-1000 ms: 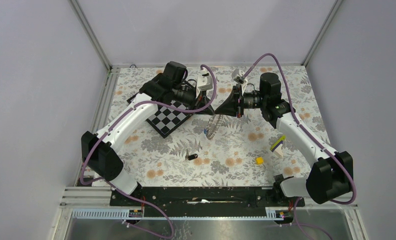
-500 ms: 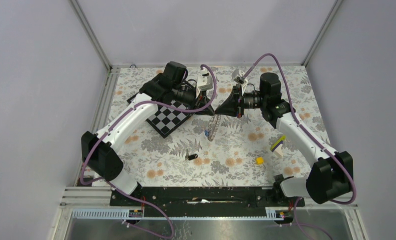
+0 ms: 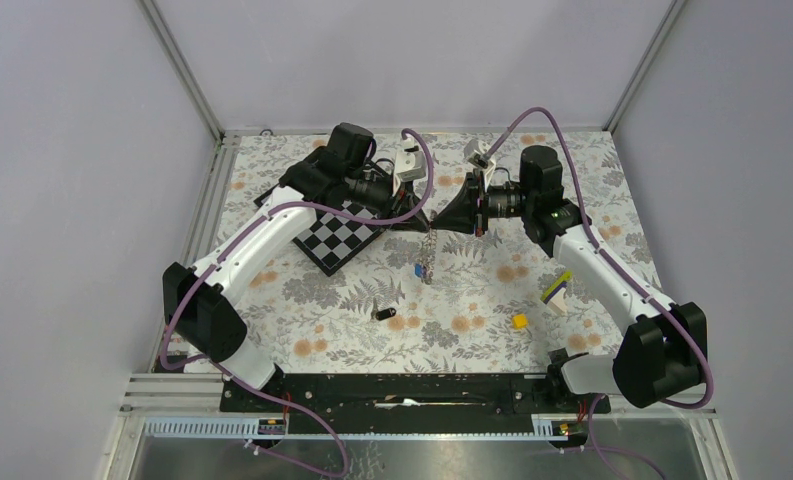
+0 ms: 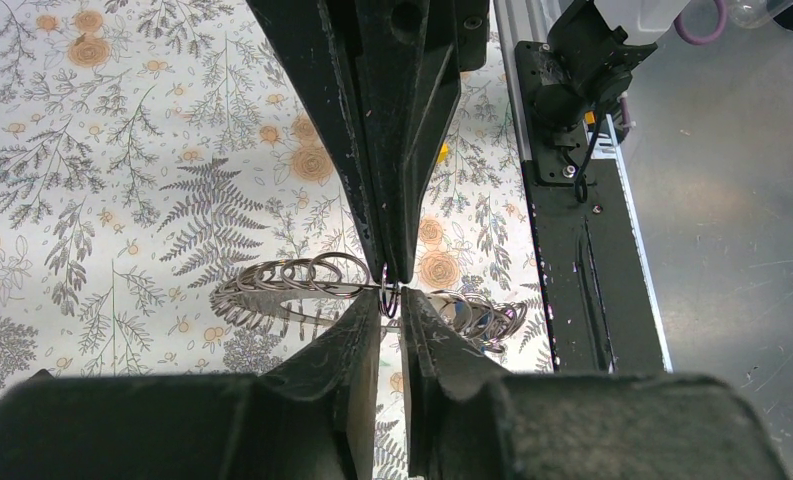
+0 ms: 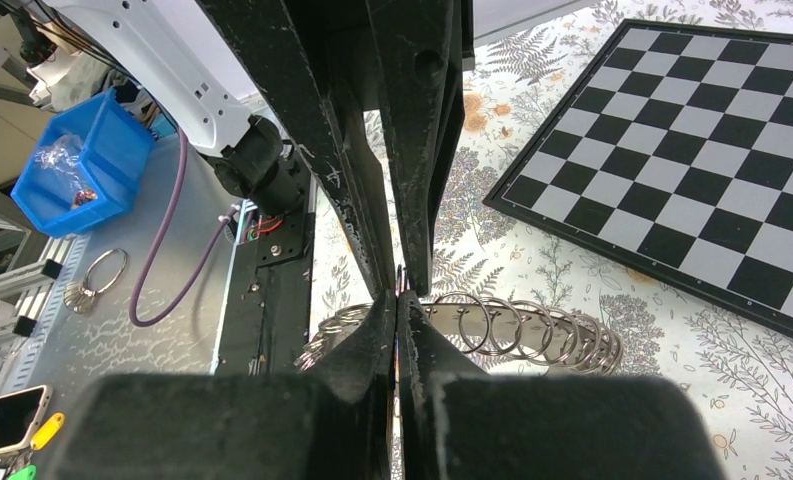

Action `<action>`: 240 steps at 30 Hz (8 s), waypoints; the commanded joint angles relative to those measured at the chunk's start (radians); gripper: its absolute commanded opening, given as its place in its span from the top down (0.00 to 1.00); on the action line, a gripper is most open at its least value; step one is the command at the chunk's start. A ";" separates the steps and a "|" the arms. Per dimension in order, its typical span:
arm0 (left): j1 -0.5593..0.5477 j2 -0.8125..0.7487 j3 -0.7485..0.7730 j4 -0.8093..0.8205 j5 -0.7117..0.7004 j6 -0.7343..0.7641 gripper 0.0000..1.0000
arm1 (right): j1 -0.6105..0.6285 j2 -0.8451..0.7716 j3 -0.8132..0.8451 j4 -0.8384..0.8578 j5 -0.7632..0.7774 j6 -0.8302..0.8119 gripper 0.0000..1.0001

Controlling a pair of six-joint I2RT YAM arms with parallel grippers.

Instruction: Put the keys on the keyring

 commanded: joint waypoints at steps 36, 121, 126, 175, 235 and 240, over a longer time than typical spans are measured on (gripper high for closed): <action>0.079 -0.102 -0.064 0.097 -0.068 0.077 1.00 | -0.026 -0.059 0.130 -0.591 0.300 -0.494 0.16; 0.153 -0.005 -0.026 0.336 -0.303 -0.259 1.00 | 0.762 0.625 0.297 -0.493 0.914 -0.724 0.74; 0.153 -0.004 -0.025 0.338 -0.298 -0.257 1.00 | 0.762 0.627 0.302 -0.497 0.915 -0.727 0.77; 0.151 0.000 -0.036 0.336 -0.258 -0.260 1.00 | 0.737 0.555 0.313 -0.633 0.758 -0.793 1.00; 0.151 -0.029 -0.067 0.336 -0.247 -0.246 1.00 | 0.754 0.649 0.337 -0.623 0.823 -0.728 0.87; 0.150 -0.031 -0.068 0.336 -0.248 -0.243 1.00 | 0.754 0.651 0.340 -0.631 0.821 -0.732 0.94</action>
